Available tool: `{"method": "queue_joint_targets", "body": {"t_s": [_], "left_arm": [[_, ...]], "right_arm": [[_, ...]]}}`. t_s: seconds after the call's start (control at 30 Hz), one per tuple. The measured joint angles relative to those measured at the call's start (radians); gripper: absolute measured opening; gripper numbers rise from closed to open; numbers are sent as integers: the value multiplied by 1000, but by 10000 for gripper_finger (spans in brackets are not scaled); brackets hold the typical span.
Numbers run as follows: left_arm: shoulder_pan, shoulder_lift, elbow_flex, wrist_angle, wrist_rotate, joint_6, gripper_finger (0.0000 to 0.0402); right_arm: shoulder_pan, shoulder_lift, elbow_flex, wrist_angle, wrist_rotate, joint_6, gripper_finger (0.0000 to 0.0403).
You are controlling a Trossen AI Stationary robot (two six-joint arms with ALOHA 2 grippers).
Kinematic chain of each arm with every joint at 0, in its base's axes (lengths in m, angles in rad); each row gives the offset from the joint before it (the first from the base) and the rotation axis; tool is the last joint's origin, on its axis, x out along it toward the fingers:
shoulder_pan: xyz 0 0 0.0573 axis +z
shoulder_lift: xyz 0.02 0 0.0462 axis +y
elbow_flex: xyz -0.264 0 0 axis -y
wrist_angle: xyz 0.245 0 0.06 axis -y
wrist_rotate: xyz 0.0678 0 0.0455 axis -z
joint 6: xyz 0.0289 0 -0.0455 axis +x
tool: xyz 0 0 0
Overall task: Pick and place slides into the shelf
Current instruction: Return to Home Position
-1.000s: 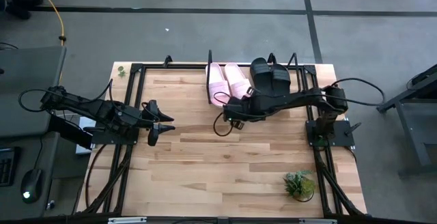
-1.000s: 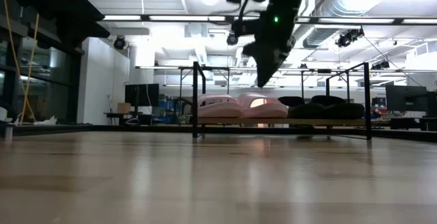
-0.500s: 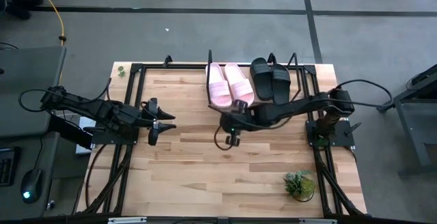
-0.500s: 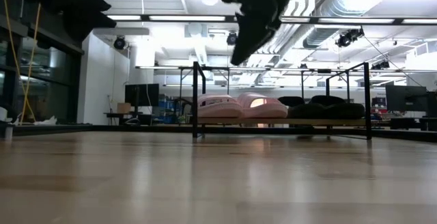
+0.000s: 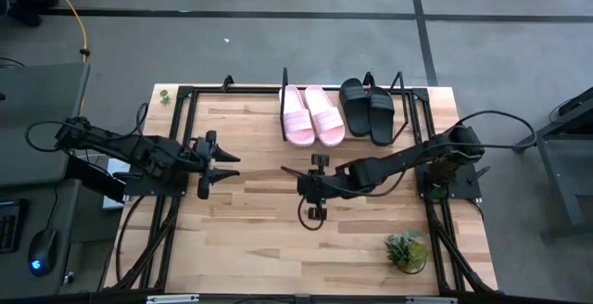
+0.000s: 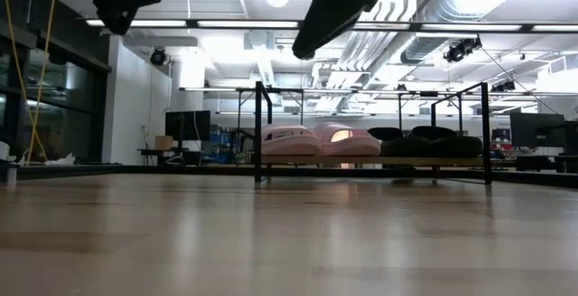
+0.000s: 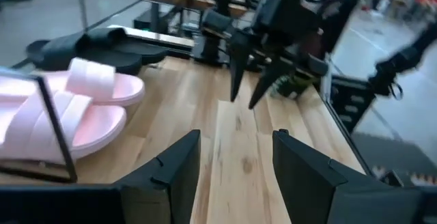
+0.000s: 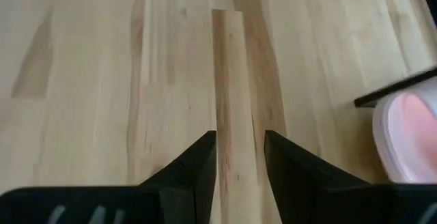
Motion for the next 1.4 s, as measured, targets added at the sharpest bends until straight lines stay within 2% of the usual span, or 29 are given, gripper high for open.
{"method": "queue_joint_targets", "body": {"t_s": [0.13, 0.3, 0.43, 0.5, 0.6, 0.83, 1.0, 1.13, 1.27, 1.4], "left_arm": [[-1, 1, 0, 1, 54, 78, 168], [-1, 0, 0, 83, 116, 141, 168], [-1, 0, 0, 125, 154, 198, 168], [-1, 1, 0, 123, 155, 224, 168], [-1, 1, 0, 125, 139, 246, 168], [-1, -19, 0, 112, 148, 267, 168], [-11, -44, 0, 108, 152, 269, 168], [-57, -84, 0, 78, 102, 273, 168], [-114, -136, 0, 63, 15, 273, 168], [-170, -169, 0, 42, -65, 273, 168]], "right_arm": [[16, 0, 0, -29, 59, -187, 113], [7, 0, 0, -75, 235, -147, 113], [-3, -17, 0, -98, 269, -126, 113], [-10, -27, 0, -78, 261, -97, 113], [-12, -46, 0, -26, 184, -107, 113], [-1, -167, -2, 69, -103, -126, 113], [36, -281, -59, 88, -113, -121, 113], [61, -404, -160, 120, -56, -94, 113], [69, -550, -315, 237, -41, -94, 113], [68, -716, -477, 413, -74, -112, 113]]}}
